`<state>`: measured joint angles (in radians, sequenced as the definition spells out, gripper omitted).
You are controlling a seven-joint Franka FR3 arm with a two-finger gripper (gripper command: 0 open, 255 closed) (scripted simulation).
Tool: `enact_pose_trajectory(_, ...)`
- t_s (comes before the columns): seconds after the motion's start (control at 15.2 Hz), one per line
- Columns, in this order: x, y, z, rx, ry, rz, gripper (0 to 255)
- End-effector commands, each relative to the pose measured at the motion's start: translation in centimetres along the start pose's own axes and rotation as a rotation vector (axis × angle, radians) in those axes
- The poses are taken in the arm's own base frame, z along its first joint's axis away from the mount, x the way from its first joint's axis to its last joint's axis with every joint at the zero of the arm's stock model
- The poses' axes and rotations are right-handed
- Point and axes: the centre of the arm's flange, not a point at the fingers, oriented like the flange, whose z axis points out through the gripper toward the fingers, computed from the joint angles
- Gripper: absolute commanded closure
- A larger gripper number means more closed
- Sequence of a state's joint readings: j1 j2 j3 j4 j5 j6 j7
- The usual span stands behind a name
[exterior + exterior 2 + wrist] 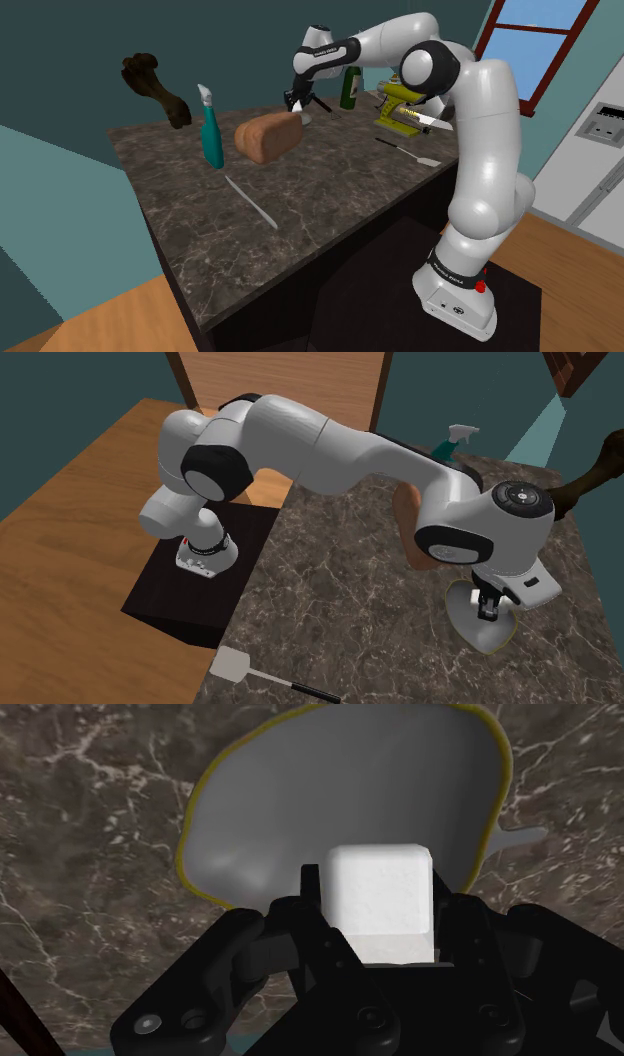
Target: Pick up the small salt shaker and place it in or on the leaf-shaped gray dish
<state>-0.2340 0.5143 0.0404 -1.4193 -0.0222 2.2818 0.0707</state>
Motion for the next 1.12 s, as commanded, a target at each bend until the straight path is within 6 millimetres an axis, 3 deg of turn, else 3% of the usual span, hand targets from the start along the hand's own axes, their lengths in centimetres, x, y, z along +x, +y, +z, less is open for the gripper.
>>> enact_pose_trajectory(0.0,-0.1,0.0,0.2,0.000,0.001,0.000,255)
enact_pose_trajectory(0.33,-0.1,0.0,0.2,0.000,0.001,0.000,255)
enact_pose_trajectory(0.4,-0.1,0.0,0.2,0.000,0.001,0.000,0)
enact_pose_trajectory(0.73,-0.1,0.0,0.2,0.000,0.001,0.000,0)
enact_pose_trajectory(0.99,-0.1,0.0,-4.8,0.000,0.001,0.000,0)
enact_pose_trajectory(1.06,-0.1,0.0,-4.8,0.000,0.001,0.000,0)
